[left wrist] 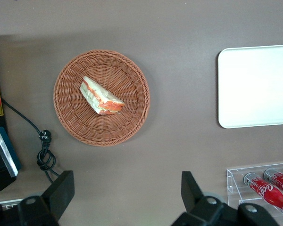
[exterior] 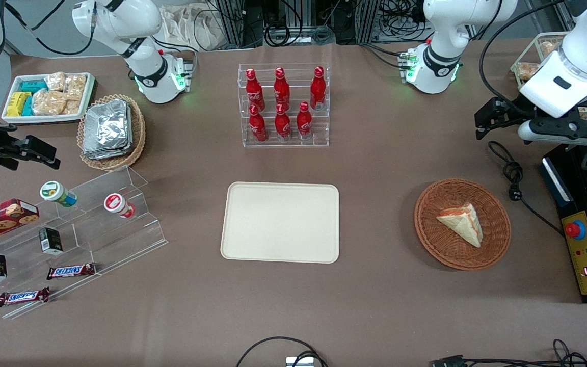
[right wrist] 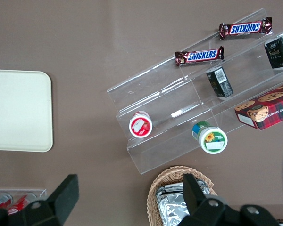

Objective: Place sandwich from basket to tray
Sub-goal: 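Move the left gripper over the wrapped sandwich in the wicker basket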

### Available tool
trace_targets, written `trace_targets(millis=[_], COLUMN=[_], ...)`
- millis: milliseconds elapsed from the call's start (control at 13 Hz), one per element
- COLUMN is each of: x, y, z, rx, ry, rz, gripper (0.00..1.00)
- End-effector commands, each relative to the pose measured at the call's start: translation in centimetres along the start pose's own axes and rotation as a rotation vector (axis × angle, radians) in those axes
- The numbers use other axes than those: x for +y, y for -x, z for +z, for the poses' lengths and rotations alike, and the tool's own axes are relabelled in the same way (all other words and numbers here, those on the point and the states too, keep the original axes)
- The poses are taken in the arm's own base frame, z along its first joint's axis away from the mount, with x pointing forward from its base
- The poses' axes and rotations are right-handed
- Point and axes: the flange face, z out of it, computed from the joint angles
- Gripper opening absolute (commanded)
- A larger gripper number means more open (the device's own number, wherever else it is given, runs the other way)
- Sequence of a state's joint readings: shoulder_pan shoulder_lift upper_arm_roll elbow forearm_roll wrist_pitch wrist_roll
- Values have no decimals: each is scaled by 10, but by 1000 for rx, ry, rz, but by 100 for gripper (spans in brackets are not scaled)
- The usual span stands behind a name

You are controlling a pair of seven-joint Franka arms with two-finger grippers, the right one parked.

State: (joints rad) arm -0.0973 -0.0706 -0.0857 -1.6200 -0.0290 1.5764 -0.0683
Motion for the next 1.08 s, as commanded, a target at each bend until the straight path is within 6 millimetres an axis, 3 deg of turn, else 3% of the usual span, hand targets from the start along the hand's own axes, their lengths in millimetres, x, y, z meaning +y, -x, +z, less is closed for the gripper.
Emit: trace_targets(millis=[0,231,462,615,769,1000], x=[1,-1,-9,-15,-36,-52], y=[3,2,-4,-7,-12,-22], z=[-2,0,17,41,68,132], rx=[5,10,-25,-19,-15,-5], ry=[6,5,1,-1,1,0], rz=[-10,-15,-105,-156,-399,-585], gripper=[100,100,100,100,100,100])
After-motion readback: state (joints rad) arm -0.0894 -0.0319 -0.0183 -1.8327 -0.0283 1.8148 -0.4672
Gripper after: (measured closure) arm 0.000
